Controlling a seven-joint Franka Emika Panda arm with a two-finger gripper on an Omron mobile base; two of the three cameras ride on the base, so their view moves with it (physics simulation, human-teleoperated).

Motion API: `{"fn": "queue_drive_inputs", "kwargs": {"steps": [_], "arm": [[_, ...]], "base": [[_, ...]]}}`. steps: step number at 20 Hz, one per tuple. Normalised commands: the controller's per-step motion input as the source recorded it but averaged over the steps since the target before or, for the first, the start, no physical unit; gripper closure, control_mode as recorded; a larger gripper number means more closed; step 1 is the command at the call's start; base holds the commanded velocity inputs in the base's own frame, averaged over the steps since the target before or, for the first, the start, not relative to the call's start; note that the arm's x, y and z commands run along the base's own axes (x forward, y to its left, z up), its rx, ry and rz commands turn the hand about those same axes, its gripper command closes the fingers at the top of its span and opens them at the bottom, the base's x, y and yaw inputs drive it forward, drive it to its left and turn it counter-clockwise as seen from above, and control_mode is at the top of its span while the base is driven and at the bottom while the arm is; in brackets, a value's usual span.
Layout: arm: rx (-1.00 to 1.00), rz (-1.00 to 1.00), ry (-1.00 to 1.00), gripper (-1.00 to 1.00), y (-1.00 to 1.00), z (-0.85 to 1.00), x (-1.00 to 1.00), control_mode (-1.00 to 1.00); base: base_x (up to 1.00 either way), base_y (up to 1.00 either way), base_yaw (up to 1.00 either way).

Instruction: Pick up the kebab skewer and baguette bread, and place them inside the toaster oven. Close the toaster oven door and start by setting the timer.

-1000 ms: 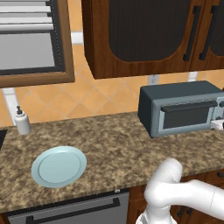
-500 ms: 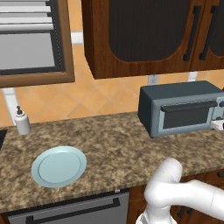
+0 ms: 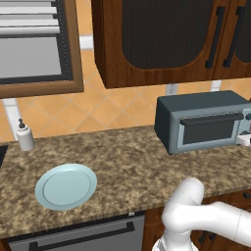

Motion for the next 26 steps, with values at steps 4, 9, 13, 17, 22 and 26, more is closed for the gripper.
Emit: {"fn": "queue_drive_inputs", "kwargs": {"steps": [4, 9, 13, 17, 22, 26], "arm": [[0.0, 0.0, 0.0, 1.0, 0.0, 0.0, 0.0, -1.0], [0.04, 0.0, 0.0, 1.0, -0.07, 0.0, 0.0, -1.0], [0.05, 0.0, 0.0, 1.0, -0.05, 0.0, 0.0, -1.0], [0.14, 0.0, 0.0, 1.0, 0.0, -0.01, 0.0, -1.0], [0.23, -0.01, 0.0, 1.0, -0.01, 0.0, 0.0, -1.0], [0.28, 0.0, 0.0, 1.0, -0.06, 0.0, 0.0, -1.0]], "base": [[0.0, 0.0, 0.0], [0.0, 0.0, 0.0], [0.0, 0.0, 0.0], [0.0, 0.0, 0.0], [0.0, 0.0, 0.0], [0.0, 0.0, 0.0]]}}
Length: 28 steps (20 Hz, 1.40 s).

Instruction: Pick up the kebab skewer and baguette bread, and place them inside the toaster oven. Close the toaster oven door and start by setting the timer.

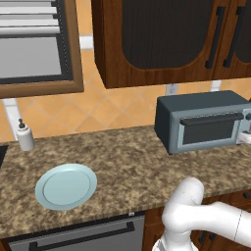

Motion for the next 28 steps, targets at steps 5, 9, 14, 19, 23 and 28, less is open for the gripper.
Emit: {"fn": "queue_drive_inputs", "kwargs": {"steps": [5, 9, 14, 19, 23, 28], "arm": [[0.32, 0.0, 0.0, 1.0, -0.05, 0.0, 0.0, -1.0], [0.34, 0.0, 0.0, 1.0, -0.06, 0.0, 0.0, -1.0], [0.35, 0.0, 0.0, 1.0, -0.09, 0.0, 0.0, -1.0], [0.34, 0.0, 0.0, 1.0, -0.02, 0.0, 0.0, -1.0], [0.31, 0.0, 0.0, 1.0, 0.0, 0.0, 0.0, -1.0], [0.28, 0.0, 0.0, 1.0, 0.0, -0.02, 0.0, -1.0]], "base": [[0.0, 0.0, 0.0], [0.0, 0.0, 0.0], [0.0, 0.0, 0.0], [0.0, 0.0, 0.0], [0.0, 0.0, 0.0], [0.0, 0.0, 0.0]]}}
